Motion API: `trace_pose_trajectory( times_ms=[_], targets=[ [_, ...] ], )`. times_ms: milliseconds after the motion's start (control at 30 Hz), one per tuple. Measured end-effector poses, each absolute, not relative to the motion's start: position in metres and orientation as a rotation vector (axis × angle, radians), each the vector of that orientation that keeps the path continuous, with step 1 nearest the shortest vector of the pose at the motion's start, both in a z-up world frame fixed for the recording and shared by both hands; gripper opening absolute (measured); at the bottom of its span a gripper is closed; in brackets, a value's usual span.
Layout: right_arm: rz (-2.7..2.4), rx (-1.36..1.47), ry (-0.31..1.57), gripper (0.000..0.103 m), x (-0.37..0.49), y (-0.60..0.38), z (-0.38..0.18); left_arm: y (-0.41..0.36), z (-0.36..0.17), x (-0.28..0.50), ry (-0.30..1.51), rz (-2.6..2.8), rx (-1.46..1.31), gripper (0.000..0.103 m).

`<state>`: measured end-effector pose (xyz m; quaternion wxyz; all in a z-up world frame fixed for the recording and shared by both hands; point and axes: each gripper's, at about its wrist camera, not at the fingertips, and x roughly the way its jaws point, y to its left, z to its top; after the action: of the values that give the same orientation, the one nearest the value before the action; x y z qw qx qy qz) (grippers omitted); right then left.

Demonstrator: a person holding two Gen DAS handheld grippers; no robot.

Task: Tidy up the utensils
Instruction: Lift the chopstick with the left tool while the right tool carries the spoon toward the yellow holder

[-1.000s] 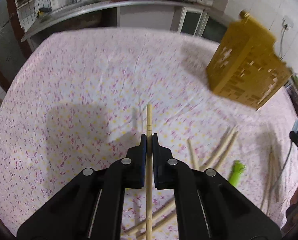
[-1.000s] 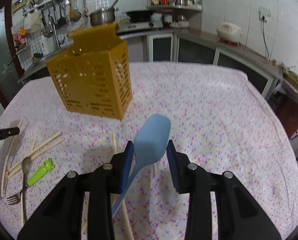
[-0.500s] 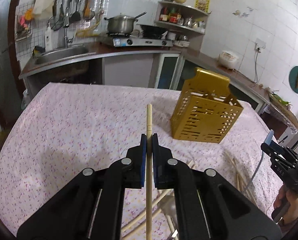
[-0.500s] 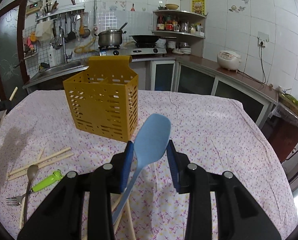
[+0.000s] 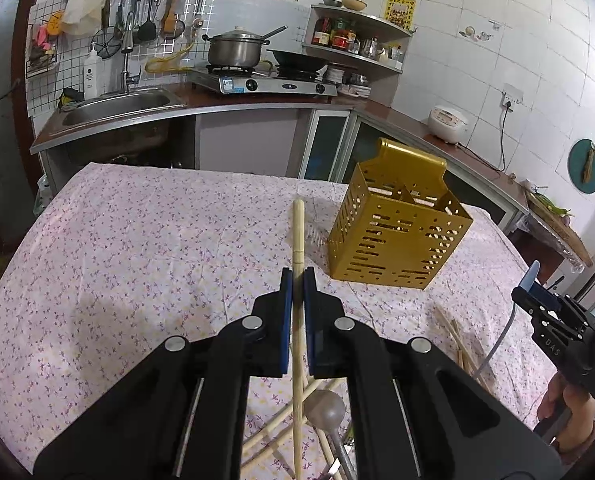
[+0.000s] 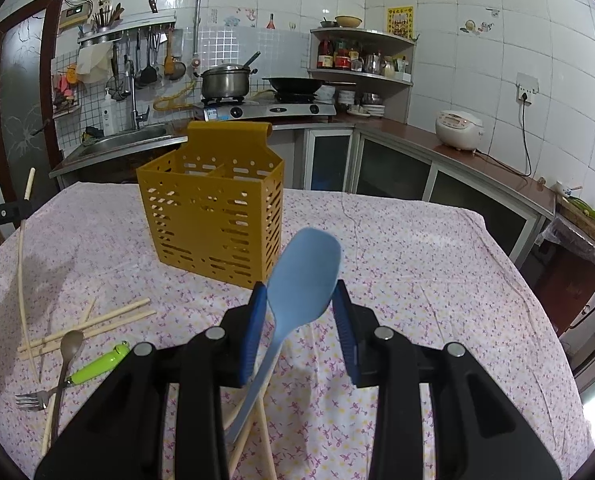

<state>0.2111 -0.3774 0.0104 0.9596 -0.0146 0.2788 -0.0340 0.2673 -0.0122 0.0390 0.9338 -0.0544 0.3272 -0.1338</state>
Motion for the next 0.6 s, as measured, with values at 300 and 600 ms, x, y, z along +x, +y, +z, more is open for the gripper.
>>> trace_pose_trajectory(
  times_ms=[300, 600],
  targets=[
    [-0.073, -0.059, 0.503, 0.034, 0.219, -0.373, 0.041, -0.022, 0.077, 0.271, 0.572, -0.307, -0.121, 0.004],
    [-0.077, -0.055, 0.44, 0.034, 0.245, -0.379, 0.091, -0.058, 0.13, 0.296, 0.388, -0.358, -0.113, 0.004]
  ],
)
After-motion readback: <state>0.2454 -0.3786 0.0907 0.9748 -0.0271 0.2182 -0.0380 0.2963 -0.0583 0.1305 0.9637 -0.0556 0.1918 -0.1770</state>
